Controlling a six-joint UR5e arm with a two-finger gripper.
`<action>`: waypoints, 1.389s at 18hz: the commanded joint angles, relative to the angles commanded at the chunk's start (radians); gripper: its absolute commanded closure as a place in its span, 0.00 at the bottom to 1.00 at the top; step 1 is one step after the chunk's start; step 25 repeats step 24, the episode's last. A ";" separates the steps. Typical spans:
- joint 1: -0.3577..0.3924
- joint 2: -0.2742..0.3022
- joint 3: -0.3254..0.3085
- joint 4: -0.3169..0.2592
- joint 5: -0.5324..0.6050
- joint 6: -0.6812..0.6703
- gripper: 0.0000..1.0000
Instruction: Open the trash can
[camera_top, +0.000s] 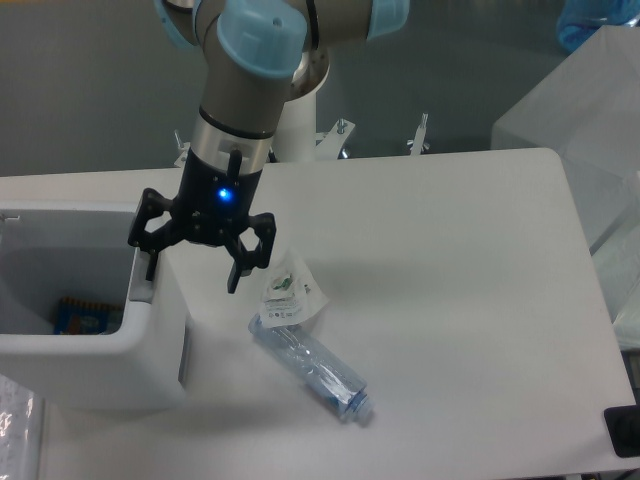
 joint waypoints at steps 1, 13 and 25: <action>0.017 0.002 0.021 0.002 0.002 0.000 0.00; 0.166 0.012 0.147 -0.006 0.397 0.222 0.00; 0.189 0.023 0.135 -0.132 0.568 0.701 0.00</action>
